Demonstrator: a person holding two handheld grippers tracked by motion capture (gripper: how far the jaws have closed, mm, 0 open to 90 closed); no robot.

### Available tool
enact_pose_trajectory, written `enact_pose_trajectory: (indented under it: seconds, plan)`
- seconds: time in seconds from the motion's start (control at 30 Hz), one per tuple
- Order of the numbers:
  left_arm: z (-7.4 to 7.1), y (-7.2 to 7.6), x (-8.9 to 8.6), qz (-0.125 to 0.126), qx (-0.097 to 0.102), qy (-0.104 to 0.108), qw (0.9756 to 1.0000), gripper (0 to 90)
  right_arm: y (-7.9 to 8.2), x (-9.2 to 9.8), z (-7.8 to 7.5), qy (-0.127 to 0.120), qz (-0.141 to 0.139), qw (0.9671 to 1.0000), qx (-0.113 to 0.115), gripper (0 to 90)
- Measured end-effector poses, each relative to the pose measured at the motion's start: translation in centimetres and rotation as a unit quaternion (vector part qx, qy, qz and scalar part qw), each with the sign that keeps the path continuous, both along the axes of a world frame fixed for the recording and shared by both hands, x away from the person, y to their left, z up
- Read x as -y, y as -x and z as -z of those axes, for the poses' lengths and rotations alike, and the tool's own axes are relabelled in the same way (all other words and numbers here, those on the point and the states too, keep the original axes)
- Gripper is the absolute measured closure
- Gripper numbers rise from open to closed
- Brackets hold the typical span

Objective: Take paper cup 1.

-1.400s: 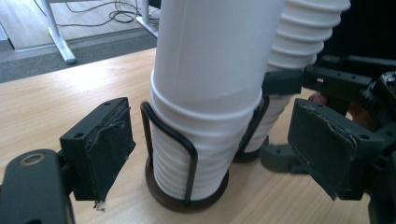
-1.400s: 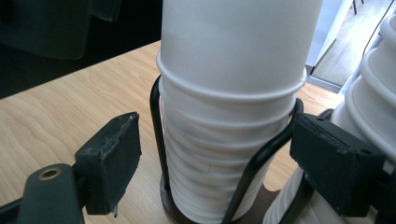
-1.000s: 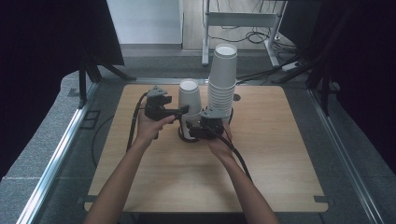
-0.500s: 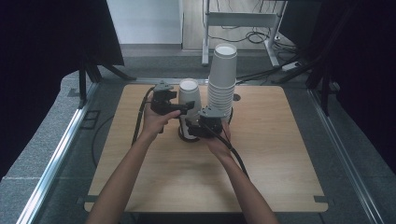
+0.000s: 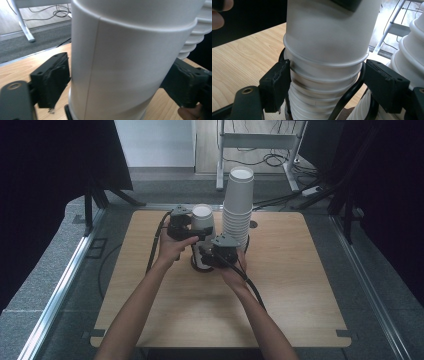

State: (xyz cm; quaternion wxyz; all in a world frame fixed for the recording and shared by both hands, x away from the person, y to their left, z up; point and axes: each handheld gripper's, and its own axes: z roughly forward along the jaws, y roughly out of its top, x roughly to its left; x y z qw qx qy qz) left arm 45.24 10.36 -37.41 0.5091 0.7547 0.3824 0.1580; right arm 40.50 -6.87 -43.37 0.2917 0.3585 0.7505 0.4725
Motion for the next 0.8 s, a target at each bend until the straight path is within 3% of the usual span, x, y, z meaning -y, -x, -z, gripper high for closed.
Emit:
enact_pose_trajectory:
  seconds: [0.23, 0.53, 0.67, 0.8]
  plan:
    - [0.0, -0.1, 0.0, 0.003, 0.003, -0.002, 1.0, 15.3, 0.0, 0.1, 0.0, 0.004, -0.001, 1.0, -0.002, 22.1]
    - [0.5, 0.1, 0.3, -0.005, 0.022, 0.0, 0.9997, 14.7, -0.1, 0.1, 0.1, 0.005, -0.001, 1.0, -0.001, 22.1]
    - [1.5, -0.2, 0.6, -0.009, 0.008, -0.007, 0.9999, 8.4, -0.1, 0.1, 0.1, 0.007, -0.002, 1.0, 0.0, 22.4]
    - [2.3, -0.5, 1.0, -0.01, 0.002, -0.007, 0.9999, 9.6, -0.1, 0.1, 0.0, 0.008, -0.002, 1.0, -0.001, 22.7]
